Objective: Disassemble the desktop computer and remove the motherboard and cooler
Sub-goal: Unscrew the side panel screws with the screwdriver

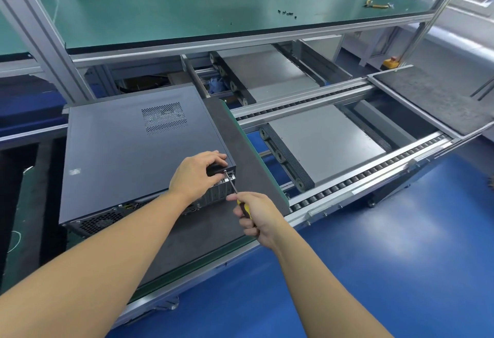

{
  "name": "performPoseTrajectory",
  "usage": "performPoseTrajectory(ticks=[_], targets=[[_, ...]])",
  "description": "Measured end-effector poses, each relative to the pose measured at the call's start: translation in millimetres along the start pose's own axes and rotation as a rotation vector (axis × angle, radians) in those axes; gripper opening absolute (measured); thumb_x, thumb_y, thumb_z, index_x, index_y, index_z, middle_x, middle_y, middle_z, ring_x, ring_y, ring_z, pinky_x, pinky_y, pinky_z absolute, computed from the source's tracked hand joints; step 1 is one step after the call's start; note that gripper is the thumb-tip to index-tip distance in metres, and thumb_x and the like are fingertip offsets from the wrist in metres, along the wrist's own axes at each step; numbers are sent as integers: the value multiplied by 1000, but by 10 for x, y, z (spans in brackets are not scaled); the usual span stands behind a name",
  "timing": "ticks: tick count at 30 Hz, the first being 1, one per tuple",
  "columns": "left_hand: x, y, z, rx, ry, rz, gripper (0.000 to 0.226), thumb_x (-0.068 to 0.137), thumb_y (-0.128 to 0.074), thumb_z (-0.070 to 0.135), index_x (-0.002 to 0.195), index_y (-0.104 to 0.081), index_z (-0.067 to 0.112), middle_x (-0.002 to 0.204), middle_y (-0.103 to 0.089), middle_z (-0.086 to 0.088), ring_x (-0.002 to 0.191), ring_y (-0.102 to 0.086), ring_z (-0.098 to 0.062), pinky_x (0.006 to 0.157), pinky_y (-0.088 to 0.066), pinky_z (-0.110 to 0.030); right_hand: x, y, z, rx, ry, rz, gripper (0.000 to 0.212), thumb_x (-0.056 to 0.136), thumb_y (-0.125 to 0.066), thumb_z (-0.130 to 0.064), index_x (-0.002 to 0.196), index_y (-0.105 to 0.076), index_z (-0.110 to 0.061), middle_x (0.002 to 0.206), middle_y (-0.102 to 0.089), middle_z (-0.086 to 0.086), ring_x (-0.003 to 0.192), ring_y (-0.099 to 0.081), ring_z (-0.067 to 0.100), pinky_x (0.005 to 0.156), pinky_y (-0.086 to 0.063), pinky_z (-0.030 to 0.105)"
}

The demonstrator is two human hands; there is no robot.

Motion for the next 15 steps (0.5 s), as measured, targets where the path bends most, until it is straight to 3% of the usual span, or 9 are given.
performPoseTrajectory(ticks=[4,8,10,15], targets=[[23,36,25,67,-98,-100,40,79,-80,15,115,-69,28,132,-62,16,130,-48,1,110,-40,-32,23,37,30,77,-111,-59,32,100,-48,-30,115,-64,-6,62,-51,-1,43,-29,9,35,-21,21],[33,33,38,271,-207,-175,49,85,-75,32,132,-59,31,145,-50,16,134,-45,-7,105,-40,-40,21,25,75,141,-216,-141,38,94,-44,-32,97,-67,-2,68,-54,3,45,-34,10,36,-24,21],[9,8,45,332,-255,-137,49,87,-72,35,134,-57,30,149,-46,11,137,-42,-12,105,-39,-43,1,-11,93,183,-263,-222,39,93,-43,-29,92,-68,1,74,-58,8,49,-38,11,38,-28,22],[55,-79,-46,557,-142,-124,62,92,-54,58,147,-38,35,163,-21,7,152,-15,-22,118,-19,-43,-19,-29,114,221,-252,-259,36,106,-38,-32,92,-57,-5,75,-58,8,52,-42,12,42,-34,22]])
Point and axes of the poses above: each hand's wrist, its own x-axis towards the middle knuckle, its own y-axis out of the back of the hand, z = x × y, the point moved 7 cm from there along x, towards the middle knuckle
